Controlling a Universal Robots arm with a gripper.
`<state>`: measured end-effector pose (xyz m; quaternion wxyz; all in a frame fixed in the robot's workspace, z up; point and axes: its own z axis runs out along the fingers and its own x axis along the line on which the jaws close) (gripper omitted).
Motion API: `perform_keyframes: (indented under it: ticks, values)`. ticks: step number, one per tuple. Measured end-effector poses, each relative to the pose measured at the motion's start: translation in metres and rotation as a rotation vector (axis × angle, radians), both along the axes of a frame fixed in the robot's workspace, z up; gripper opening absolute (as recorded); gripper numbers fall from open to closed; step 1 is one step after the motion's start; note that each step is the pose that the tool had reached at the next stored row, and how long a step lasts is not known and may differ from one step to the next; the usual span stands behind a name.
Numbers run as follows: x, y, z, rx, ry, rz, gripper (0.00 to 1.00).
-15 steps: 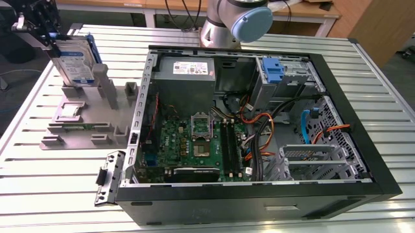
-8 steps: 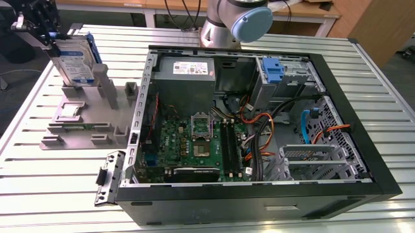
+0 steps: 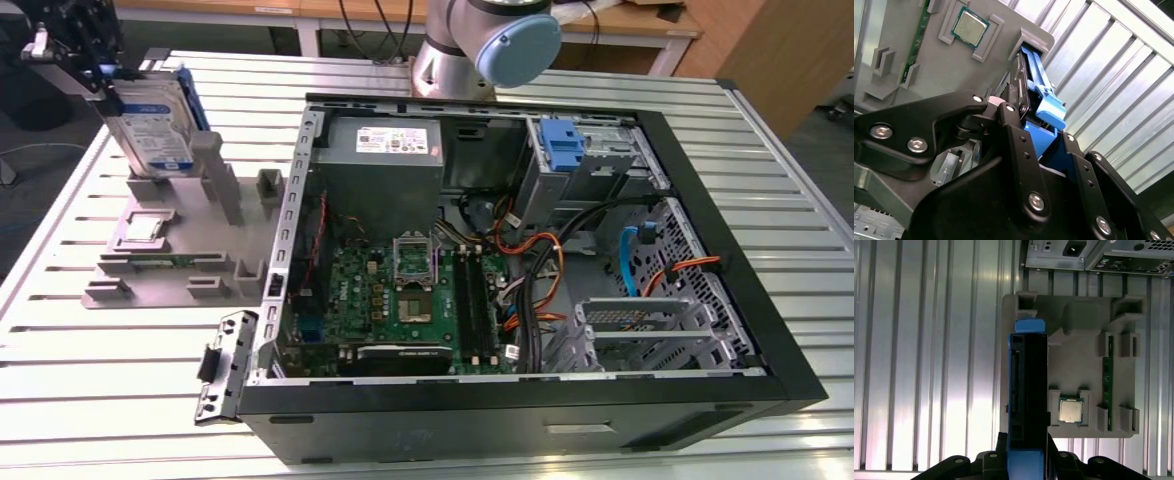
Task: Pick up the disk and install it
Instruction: 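Pick up the disk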
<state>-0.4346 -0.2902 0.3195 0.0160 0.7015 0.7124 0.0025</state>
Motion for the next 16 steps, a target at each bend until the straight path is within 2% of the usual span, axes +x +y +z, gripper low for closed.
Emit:
perform_keyframes:
  ticks: [4,16]
  values:
    - [0.0,0.0,0.0055,0.0,-0.0001,0.0,0.37]
    - [0.0,0.0,0.0142,0.0001,-0.0002,-0.002,0.37]
